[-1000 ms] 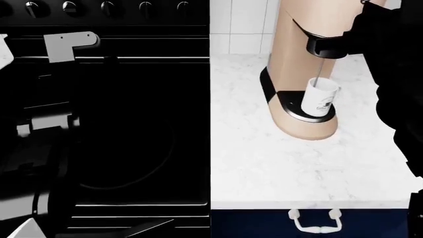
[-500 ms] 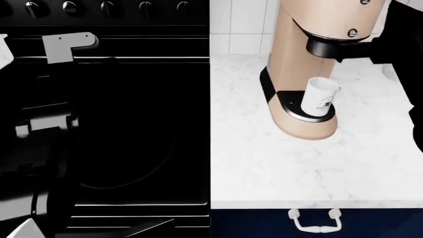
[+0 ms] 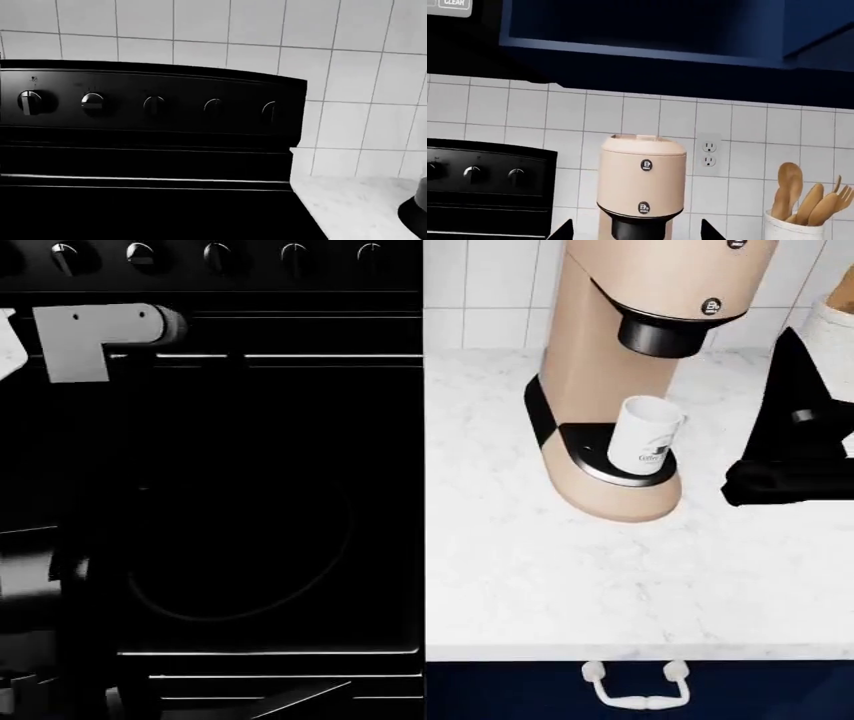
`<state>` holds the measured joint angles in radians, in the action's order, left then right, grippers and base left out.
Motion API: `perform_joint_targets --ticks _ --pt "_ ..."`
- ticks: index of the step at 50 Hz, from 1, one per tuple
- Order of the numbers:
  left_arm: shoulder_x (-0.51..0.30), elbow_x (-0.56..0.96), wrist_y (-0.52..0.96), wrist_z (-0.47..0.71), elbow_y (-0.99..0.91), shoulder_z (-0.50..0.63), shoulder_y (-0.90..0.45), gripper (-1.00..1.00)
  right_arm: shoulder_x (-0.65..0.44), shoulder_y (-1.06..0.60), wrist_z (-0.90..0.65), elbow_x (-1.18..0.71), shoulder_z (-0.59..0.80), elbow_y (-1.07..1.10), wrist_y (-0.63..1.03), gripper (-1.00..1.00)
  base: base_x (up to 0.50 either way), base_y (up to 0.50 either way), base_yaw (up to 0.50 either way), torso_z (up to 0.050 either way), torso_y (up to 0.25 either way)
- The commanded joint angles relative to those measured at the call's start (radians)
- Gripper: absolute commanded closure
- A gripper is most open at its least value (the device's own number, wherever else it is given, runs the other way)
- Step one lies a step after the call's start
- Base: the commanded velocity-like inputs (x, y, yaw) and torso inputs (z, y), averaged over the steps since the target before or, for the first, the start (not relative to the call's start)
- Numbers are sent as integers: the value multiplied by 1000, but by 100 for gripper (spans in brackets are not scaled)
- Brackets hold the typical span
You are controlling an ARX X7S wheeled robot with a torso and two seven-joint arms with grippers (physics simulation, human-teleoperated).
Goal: Pick the mug from the cabinet, place it under the coffee machine dispenser, and press the start button.
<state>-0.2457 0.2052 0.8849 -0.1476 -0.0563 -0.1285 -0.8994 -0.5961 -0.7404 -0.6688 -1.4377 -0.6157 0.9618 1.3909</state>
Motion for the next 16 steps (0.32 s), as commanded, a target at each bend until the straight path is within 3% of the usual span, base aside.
perform_joint_targets --ticks 1,5,11,16 --pt "36 178 402 -45 -700 -67 209 -100 16 92 -65 -173 -132 85 -2 -100 0 0 0 0 0" --pt "61 235 495 -54 -831 -91 232 -100 97 16 -120 -328 -258 85 156 -100 0 0 0 0 0" --pt "99 321 620 -67 -983 -149 245 -100 112 8 -177 -425 -292 85 178 -100 0 0 0 0 0" --pt "19 746 592 196 -989 -240 276 -100 116 7 -193 -446 -290 85 178 -100 0 0 0 0 0"
